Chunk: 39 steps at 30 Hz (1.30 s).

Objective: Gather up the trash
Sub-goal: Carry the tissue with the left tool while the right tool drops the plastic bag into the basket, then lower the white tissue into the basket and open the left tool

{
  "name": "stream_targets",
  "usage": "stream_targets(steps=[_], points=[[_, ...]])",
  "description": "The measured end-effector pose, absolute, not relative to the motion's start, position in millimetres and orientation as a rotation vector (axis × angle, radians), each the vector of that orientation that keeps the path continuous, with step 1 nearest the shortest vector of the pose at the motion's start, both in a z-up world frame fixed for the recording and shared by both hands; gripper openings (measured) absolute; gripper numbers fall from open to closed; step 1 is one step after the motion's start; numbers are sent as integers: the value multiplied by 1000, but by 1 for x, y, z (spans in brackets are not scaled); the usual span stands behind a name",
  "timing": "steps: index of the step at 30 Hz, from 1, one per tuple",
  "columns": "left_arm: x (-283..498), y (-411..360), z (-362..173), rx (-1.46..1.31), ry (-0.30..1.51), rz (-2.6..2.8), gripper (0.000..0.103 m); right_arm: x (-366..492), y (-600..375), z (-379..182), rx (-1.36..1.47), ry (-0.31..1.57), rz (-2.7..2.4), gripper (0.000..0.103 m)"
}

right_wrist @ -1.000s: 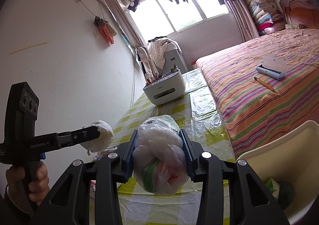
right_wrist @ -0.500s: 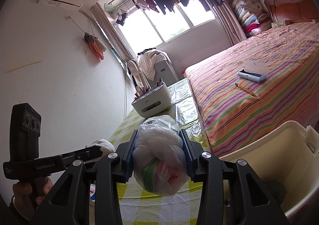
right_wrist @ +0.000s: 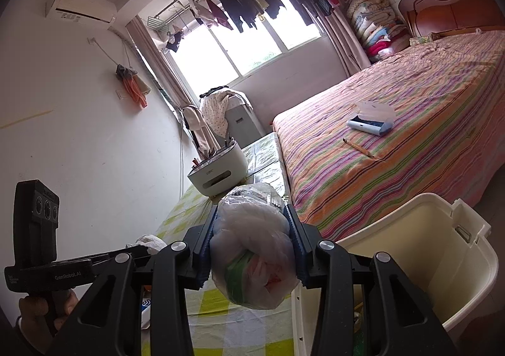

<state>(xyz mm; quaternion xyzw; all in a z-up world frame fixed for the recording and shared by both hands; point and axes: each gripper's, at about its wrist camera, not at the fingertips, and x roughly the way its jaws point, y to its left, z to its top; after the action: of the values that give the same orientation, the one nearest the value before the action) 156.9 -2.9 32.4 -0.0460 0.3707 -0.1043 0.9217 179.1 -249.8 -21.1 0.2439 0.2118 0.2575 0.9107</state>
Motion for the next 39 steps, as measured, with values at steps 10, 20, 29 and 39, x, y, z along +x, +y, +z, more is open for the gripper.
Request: stream_targets(steps=[10, 20, 29, 39], points=[[155, -21, 25, -69, 784, -257, 25, 186, -283, -35, 551, 479, 434, 40], [154, -35, 15, -43, 811, -284, 25, 192, -296, -50, 606, 537, 377, 46], [157, -44, 4, -48, 849, -297, 25, 187, -311, -51, 676, 495, 355, 57], [170, -70, -8, -54, 889, -325, 25, 180, -331, -48, 758, 437, 300, 57]])
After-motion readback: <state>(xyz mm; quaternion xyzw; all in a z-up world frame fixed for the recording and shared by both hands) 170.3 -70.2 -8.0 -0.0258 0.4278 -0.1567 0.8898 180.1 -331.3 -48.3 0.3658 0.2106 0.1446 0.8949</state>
